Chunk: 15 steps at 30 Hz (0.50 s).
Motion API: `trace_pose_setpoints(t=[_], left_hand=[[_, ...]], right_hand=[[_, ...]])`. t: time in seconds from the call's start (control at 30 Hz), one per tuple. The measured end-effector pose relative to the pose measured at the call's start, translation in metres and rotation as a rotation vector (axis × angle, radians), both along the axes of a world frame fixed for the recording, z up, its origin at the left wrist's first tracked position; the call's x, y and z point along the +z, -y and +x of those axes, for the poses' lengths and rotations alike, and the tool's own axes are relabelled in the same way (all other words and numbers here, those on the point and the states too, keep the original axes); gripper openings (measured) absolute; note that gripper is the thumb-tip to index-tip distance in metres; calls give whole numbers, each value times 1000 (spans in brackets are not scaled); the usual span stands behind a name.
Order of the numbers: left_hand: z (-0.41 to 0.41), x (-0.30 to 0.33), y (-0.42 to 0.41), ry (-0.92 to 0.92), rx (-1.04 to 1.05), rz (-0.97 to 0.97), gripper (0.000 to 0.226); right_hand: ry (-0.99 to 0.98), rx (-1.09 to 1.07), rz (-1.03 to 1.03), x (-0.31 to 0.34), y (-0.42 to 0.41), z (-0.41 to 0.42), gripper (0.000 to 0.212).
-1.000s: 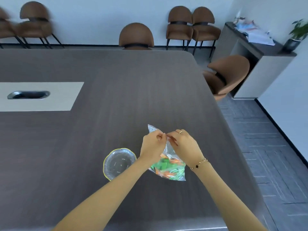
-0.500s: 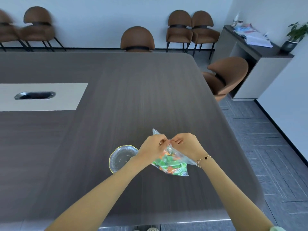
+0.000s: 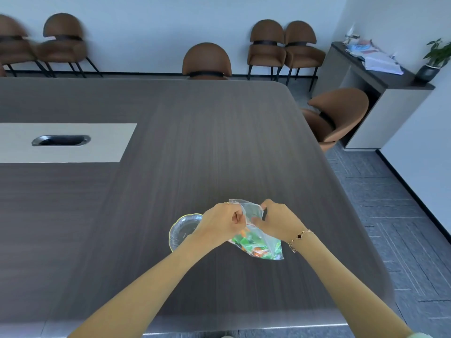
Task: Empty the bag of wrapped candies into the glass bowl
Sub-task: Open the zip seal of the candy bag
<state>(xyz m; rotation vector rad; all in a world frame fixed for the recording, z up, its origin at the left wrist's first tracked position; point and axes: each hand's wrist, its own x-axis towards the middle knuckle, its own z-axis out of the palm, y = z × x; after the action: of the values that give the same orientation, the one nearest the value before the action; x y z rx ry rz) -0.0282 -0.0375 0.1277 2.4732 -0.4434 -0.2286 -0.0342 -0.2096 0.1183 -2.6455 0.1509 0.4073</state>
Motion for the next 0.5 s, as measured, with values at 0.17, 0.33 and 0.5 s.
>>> trace_pose_setpoints(t=[0.17, 0.33, 0.5], left_hand=[[-5, 1, -7, 27, -32, 52, 12], [-7, 2, -25, 18, -59, 168, 14], [-3, 8, -40, 39, -28, 234, 15]], right_hand=[[83, 7, -59, 9, 1, 10, 21], [325, 9, -321, 20, 28, 34, 22], [312, 33, -103, 17, 43, 39, 12]])
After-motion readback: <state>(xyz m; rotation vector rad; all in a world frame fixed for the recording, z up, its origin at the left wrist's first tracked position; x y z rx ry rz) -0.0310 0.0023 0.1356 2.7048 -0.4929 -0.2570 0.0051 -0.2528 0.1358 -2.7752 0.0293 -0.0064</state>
